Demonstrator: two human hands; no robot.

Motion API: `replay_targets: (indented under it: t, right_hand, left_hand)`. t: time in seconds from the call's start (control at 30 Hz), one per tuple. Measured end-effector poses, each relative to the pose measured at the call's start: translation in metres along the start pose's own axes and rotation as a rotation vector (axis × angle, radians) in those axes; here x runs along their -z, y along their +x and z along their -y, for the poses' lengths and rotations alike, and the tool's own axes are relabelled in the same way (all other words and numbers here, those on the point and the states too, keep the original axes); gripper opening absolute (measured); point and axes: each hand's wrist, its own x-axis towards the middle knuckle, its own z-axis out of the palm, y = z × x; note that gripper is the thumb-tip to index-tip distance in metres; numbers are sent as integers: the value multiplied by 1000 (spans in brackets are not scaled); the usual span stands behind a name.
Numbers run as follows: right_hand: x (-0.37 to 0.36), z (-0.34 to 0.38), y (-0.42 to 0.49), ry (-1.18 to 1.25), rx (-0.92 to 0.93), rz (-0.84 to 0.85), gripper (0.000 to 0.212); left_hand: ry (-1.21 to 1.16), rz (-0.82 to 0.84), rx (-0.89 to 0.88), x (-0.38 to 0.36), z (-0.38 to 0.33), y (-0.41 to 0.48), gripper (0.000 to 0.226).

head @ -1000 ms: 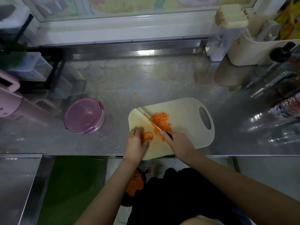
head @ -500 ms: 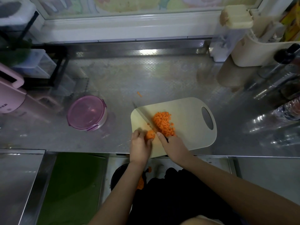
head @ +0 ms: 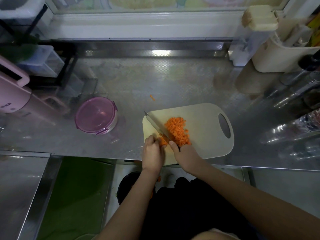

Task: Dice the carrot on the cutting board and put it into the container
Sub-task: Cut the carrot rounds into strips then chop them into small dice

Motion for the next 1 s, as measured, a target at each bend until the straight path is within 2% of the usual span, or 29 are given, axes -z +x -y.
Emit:
replay_targets:
  t: [0.37,0.6,0.73,1.0]
  right_hand:
    - [-19,8,9,-130,6,-103,62]
    - [-4,12,23,1,-10,-39,59]
    - [5,9,19,99,10,-68,59]
    - [10,1,4,92,46,-51,60]
  left_hand:
    - [-28,45,27,6,-1,7,17]
    - [-25,67,20,9,-1,7,19]
    - [-38,46,25,9,1,4,28]
    - [-105,29,57,14,2,3,40]
